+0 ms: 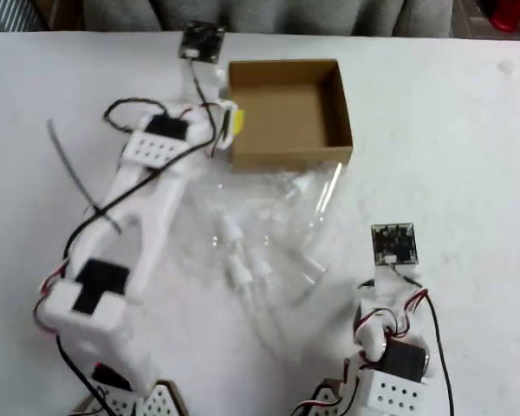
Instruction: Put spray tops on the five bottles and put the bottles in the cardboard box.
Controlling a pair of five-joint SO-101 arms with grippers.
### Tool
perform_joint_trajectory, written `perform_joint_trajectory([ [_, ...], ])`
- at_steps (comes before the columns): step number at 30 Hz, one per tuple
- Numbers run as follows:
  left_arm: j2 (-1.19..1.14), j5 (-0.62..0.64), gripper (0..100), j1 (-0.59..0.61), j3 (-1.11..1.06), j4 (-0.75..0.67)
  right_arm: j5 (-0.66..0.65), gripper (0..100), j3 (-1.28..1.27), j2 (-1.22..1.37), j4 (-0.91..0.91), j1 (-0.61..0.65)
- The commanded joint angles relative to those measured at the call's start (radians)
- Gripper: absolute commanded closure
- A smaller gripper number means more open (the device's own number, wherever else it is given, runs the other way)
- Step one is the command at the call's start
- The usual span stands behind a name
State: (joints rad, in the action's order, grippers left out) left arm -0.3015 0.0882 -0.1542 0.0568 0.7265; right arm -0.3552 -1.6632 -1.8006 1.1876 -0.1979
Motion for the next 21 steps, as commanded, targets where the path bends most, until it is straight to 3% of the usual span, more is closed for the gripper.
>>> perform_joint_trajectory([
  [1,-0.077,0.017,79,-0.021,0.158,-0.025,-0.018,86.1,0.031,-0.001,-0.019,-0.001],
  [17,-0.46,0.009,80,0.001,0.437,-0.026,-0.02,86.2,0.029,-0.001,-0.019,0.021],
  [21,-0.473,0.009,94,-0.001,0.439,-0.08,-0.02,86.3,0.029,-0.001,-0.019,0.019],
])
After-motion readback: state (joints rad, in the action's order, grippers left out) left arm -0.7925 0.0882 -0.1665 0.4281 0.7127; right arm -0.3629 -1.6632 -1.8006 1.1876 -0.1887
